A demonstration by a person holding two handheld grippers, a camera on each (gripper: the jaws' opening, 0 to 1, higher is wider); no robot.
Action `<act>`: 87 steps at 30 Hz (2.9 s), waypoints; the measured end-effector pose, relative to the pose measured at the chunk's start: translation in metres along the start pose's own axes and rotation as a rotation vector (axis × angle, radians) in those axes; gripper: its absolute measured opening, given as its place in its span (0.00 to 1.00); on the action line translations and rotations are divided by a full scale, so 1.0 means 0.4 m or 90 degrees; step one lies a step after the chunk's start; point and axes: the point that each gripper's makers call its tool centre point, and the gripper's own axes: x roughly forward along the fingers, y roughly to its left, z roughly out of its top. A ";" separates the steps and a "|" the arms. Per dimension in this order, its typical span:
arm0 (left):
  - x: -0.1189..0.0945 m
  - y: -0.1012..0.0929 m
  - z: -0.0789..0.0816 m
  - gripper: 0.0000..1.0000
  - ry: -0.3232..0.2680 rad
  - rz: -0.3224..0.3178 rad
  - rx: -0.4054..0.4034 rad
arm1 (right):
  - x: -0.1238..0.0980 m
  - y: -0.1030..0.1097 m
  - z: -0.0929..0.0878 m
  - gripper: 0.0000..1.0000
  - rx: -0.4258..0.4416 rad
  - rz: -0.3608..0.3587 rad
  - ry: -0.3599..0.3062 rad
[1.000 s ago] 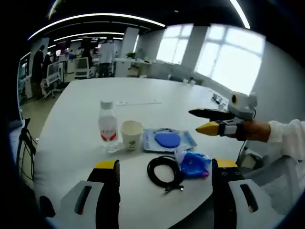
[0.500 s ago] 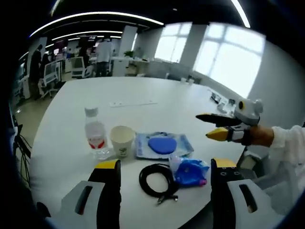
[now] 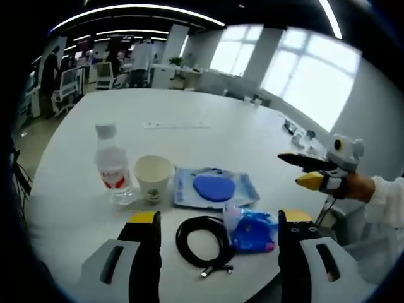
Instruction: Arrange the tabletop items into an orderly group along one side of the table until the central work area is clear of visible clutter.
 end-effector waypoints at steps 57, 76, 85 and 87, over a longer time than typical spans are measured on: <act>0.280 0.153 -0.057 0.59 -0.050 0.083 -0.205 | 0.051 -0.118 -0.222 0.47 0.173 -0.127 0.073; 0.323 0.169 -0.068 0.42 -0.065 0.112 -0.240 | 0.105 -0.160 -0.295 0.33 0.240 -0.144 0.104; 0.329 0.180 -0.088 0.21 -0.056 0.132 -0.251 | 0.116 -0.155 -0.308 0.17 0.225 -0.144 0.118; 0.328 0.181 -0.100 0.12 -0.044 0.130 -0.270 | 0.111 -0.162 -0.311 0.14 0.220 -0.155 0.121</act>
